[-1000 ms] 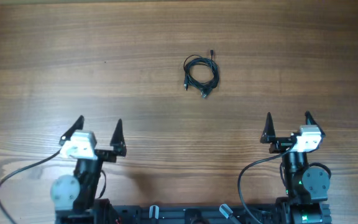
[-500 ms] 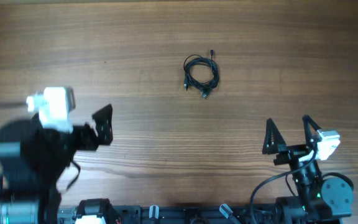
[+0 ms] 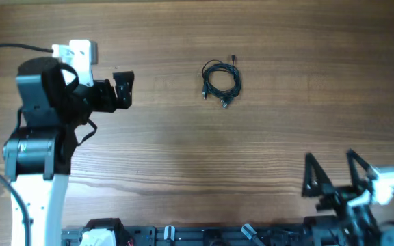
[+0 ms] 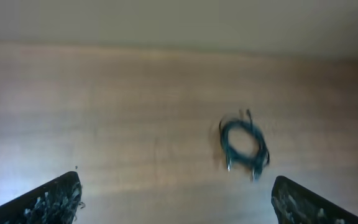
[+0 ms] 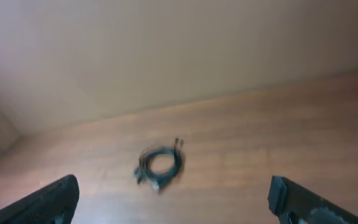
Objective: Untangle cables
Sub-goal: 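Raise both arms and move the left gripper toward the black cable coil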
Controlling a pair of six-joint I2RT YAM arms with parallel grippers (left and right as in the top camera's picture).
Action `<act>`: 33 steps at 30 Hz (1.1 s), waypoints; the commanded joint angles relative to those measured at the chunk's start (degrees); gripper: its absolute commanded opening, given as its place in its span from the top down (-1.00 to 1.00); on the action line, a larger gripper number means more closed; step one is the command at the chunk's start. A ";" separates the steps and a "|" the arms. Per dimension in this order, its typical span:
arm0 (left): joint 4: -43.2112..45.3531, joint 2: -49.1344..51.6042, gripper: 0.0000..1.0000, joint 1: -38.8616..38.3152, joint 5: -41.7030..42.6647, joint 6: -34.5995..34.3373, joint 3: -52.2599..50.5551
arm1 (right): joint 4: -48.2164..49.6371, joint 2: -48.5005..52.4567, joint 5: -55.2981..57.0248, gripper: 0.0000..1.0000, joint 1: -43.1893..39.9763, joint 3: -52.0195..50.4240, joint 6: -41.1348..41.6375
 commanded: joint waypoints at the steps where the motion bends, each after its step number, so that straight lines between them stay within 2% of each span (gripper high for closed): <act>1: 2.23 -1.62 -1.00 -5.90 -12.33 1.16 1.07 | -7.74 8.81 3.19 -0.99 -0.28 14.91 -2.67; 5: 1.90 -1.51 -1.00 -15.56 -23.67 1.11 1.07 | -18.95 25.94 3.76 -0.99 -0.28 34.84 -5.53; 7: 1.92 -1.53 -1.00 -18.12 -24.09 0.90 1.07 | -23.30 35.47 3.06 -0.99 -0.28 43.39 -8.07; 13: 0.13 -1.51 -1.00 -18.36 -24.06 0.66 1.07 | -27.61 58.84 0.66 -1.00 -0.28 54.10 -13.92; 17: 0.37 -1.51 -1.00 -18.34 -23.98 0.63 1.07 | -27.17 72.08 -0.74 -0.99 -0.28 55.63 -14.95; 19: 0.68 -1.51 -1.00 -18.34 -23.65 0.59 1.07 | -26.38 75.76 -0.85 -0.99 -0.28 55.63 -15.04; 23: 4.39 1.53 -1.00 -17.59 -23.61 -4.11 1.07 | -21.99 77.40 -0.74 -1.00 -0.28 55.63 -13.81; 27: 8.85 9.09 -1.00 -17.59 -23.65 -5.29 1.07 | -20.98 76.65 2.75 -1.00 -0.28 55.60 -16.65; 30: 14.84 14.80 -1.00 -17.59 -23.21 -7.10 1.07 | -19.15 76.72 -1.20 -0.99 -0.28 55.60 -17.11; 31: 16.26 16.26 -0.95 -17.59 -21.66 -7.06 1.09 | -18.69 76.76 -0.96 -0.58 -0.28 55.60 -17.49; 32: 17.33 17.64 -0.77 -17.59 -19.76 -7.06 1.09 | -18.27 76.76 0.20 0.20 -0.28 55.60 -17.40; 33: 18.10 18.51 -0.01 -17.59 -18.73 -7.10 1.09 | -18.01 76.76 1.51 0.49 -0.28 55.60 -17.14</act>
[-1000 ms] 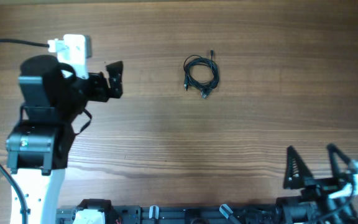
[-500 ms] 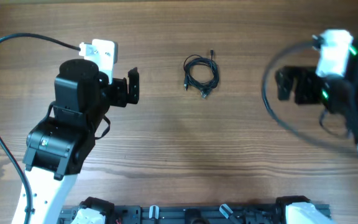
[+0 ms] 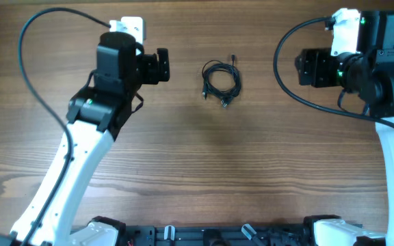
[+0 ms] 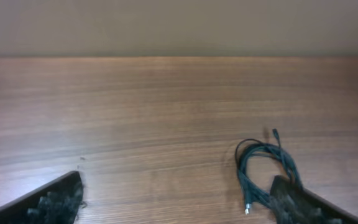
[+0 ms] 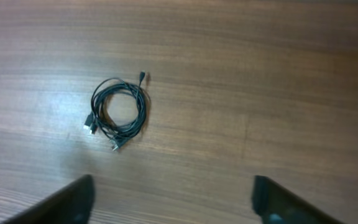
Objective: Untangle cables
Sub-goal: 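Raise both arms and move the left gripper toward the black cable coil, then lower the left gripper onto the cable coil and grasp it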
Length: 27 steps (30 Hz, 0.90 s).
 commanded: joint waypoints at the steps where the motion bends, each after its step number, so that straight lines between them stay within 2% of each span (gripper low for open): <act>1: 2.45 3.21 0.30 0.37 3.56 -1.36 0.72 | 0.85 -0.85 2.27 0.48 -0.28 1.36 -0.48; 2: 3.04 3.87 -0.21 0.37 3.56 -1.33 0.70 | 0.85 -0.85 2.51 -0.71 -0.28 1.36 -0.68; 3: 3.37 4.15 -0.72 0.35 3.56 -1.31 0.70 | 0.90 -0.85 2.80 -0.82 -0.28 1.33 -0.81; 5: 4.22 4.33 -0.92 0.24 3.87 -1.25 0.70 | 1.64 -0.83 5.27 -0.85 -0.28 1.33 -0.66; 6: 4.76 4.37 -1.00 0.22 5.31 -0.74 0.70 | 1.97 -0.83 6.25 -0.94 -0.28 1.33 -0.55; 8: 6.29 4.83 -1.00 0.22 11.45 1.99 0.70 | 2.32 -0.83 7.56 -0.99 -0.28 1.33 0.15; 9: 6.71 5.49 -0.94 0.22 16.50 4.11 0.70 | 2.29 -0.83 7.87 -0.99 -0.28 1.33 0.76; 10: 7.08 6.29 -0.64 0.22 22.21 6.78 0.70 | 2.27 -0.83 7.87 -1.00 -0.28 1.33 0.72; 11: 7.76 7.13 -0.53 0.22 26.69 8.37 0.70 | 2.21 -0.83 7.87 -0.99 -0.28 1.33 0.72; 12: 8.55 7.91 -0.61 0.22 28.70 8.52 0.70 | 2.05 -0.83 7.87 -0.99 -0.28 1.33 0.74; 13: 10.58 9.44 -1.00 0.22 29.24 8.17 0.70 | 1.90 -0.83 7.87 -1.00 -0.28 1.33 0.85; 16: 11.98 11.61 -1.00 0.22 29.03 8.17 0.70 | 1.84 -0.83 7.96 -0.99 -0.28 1.33 0.87; 22: 16.28 25.49 -1.00 -3.06 24.46 7.76 0.94 | 1.22 -0.83 9.35 -0.99 -0.28 1.29 2.38; 27: 20.20 29.92 -0.94 -8.26 11.04 7.82 1.03 | 0.35 -0.83 9.40 -0.99 -0.31 1.25 2.32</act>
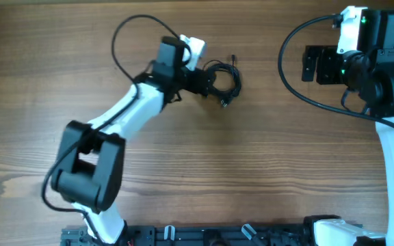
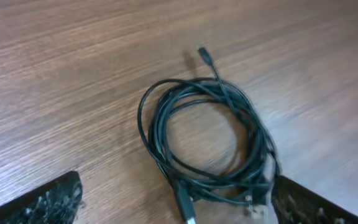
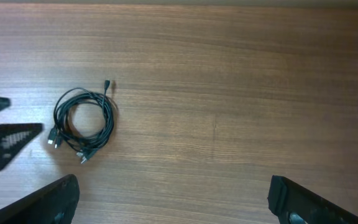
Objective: Untangle cables
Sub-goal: 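Lower the left gripper onto the cable coil and grasp it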
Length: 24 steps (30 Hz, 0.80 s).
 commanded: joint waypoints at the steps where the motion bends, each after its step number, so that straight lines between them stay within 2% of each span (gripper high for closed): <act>1: 3.54 0.15 -0.91 -2.56 -9.01 0.74 1.01 | -0.22 -0.85 1.18 -0.99 -0.28 1.25 0.85; 3: 4.94 0.26 -0.86 -2.58 -9.20 0.72 1.05 | -0.26 -0.85 1.20 -0.99 -0.31 1.25 0.83; 7: 5.44 2.73 -0.94 -2.40 -9.55 1.18 2.78 | -0.09 -0.85 0.72 -1.00 -0.28 1.25 1.29; 9: 2.91 5.57 -0.94 -2.40 -7.91 1.22 6.03 | -0.09 -0.85 0.74 -1.00 -0.28 1.25 1.27; 13: -6.75 13.79 -0.94 -2.40 -3.91 0.66 18.78 | -0.09 -0.85 0.72 -0.99 -0.28 1.25 1.14; 17: -7.48 15.43 -0.86 -1.53 -1.09 -0.42 22.91 | -0.22 -0.85 0.17 -1.00 -0.28 1.25 0.72; 20: -7.85 15.47 -0.89 0.63 1.33 -1.88 23.15 | -0.20 -0.85 -2.32 -0.99 -0.28 1.25 0.72; 24: -9.94 16.33 -0.68 2.84 5.40 -1.86 23.15 | -0.68 -0.85 -2.78 -1.00 -0.28 1.25 0.83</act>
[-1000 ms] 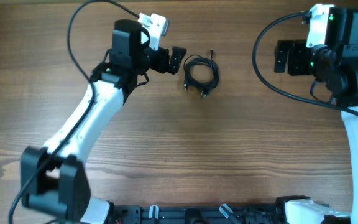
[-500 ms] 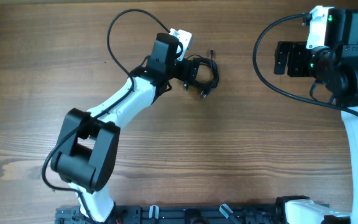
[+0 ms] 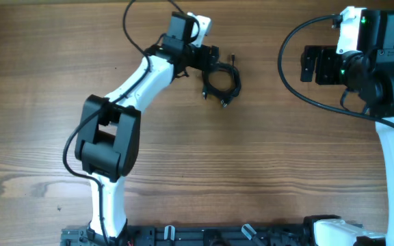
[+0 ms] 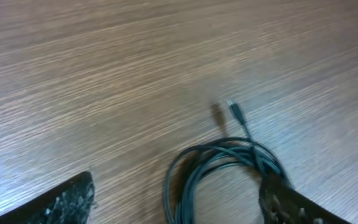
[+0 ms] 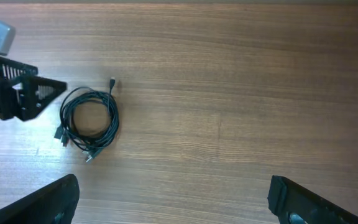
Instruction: Untangle cables
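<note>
A black cable coil (image 3: 222, 80) with loose plug ends lies on the wooden table (image 3: 183, 164) at the far middle. My left gripper (image 3: 212, 58) is open at the coil's far-left edge. In the left wrist view the coil (image 4: 229, 177) runs off the bottom edge between the two fingers (image 4: 67, 199), and one plug (image 4: 234, 109) points away. My right gripper (image 3: 309, 65) hangs open high at the far right, well apart from the coil (image 5: 91, 121). Its fingertips (image 5: 45, 199) frame bare wood.
The left arm's links (image 3: 108, 137) stretch from the near edge across the left half of the table. The right arm (image 3: 388, 82) and its black hose stand along the right edge. A dark rail (image 3: 204, 236) runs along the near edge.
My left gripper has shifted toward the far side of the coil. In its own view the coil now sits lower, cut by the bottom edge. The right arm has not moved.
At first my left gripper was open at the far left and my right one low at the near right. Then both were nearer the coil, the right raised at the far right. Later the left reached the coil's left side, now its far-left edge.
</note>
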Controlling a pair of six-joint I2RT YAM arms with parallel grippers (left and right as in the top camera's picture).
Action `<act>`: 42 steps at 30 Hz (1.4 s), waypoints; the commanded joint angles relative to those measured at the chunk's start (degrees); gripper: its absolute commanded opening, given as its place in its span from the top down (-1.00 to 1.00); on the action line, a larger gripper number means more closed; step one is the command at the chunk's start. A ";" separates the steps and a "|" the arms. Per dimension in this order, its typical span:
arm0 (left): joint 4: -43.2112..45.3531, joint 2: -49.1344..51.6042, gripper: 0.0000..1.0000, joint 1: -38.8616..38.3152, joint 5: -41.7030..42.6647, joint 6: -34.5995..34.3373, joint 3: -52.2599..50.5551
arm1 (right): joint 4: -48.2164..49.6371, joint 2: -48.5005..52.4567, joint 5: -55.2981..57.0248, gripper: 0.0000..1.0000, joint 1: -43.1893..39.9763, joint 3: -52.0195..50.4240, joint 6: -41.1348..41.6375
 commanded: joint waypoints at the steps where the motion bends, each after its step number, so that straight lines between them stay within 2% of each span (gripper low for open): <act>1: -0.81 2.21 -0.65 1.68 9.31 -0.57 1.16 | -0.63 -0.85 -2.16 -0.99 -0.28 1.25 0.22; 6: -1.18 4.68 -0.53 1.73 11.19 -3.41 1.16 | -1.01 -0.85 -2.43 -0.99 -0.28 1.25 0.22; 10: -1.60 7.63 -0.26 1.73 12.44 -4.46 1.16 | -1.03 -0.85 -2.43 -1.00 -0.28 1.25 0.26; 16: -1.36 9.05 -0.16 0.66 12.66 -5.05 1.16 | -0.96 -0.85 -2.40 -1.00 -0.28 1.25 0.04; 17: -1.01 9.33 0.05 0.09 12.66 -5.07 1.16 | -0.96 -0.85 -2.40 -0.99 -0.28 1.25 0.07; 18: -0.63 9.57 0.60 -0.33 12.66 -5.09 1.16 | -0.96 -0.85 -2.40 -0.99 -0.28 1.25 0.07; 19: -0.13 9.86 0.92 -0.72 12.66 -5.51 1.16 | -0.96 -0.85 -2.40 -1.00 -0.28 1.25 0.09; 25: 1.14 9.97 0.92 -1.09 12.00 -7.04 1.16 | -0.96 -0.85 -2.12 -0.99 -0.28 1.25 0.09; 29: 1.01 6.38 0.92 -0.63 12.02 -6.99 1.16 | -0.92 -0.81 0.52 -0.99 -0.28 1.14 0.28; 33: 0.50 -0.92 0.92 1.51 12.00 -6.84 1.16 | -1.03 -0.17 2.16 -0.99 -0.28 1.14 3.19; 39: -5.73 -14.69 0.92 5.86 14.60 -6.75 1.16 | -1.27 5.79 1.86 -0.99 -0.28 -0.59 6.32; 42: -6.08 -22.49 0.92 5.95 14.75 -6.80 1.16 | 0.11 8.00 -3.63 -0.99 -0.28 -1.99 6.16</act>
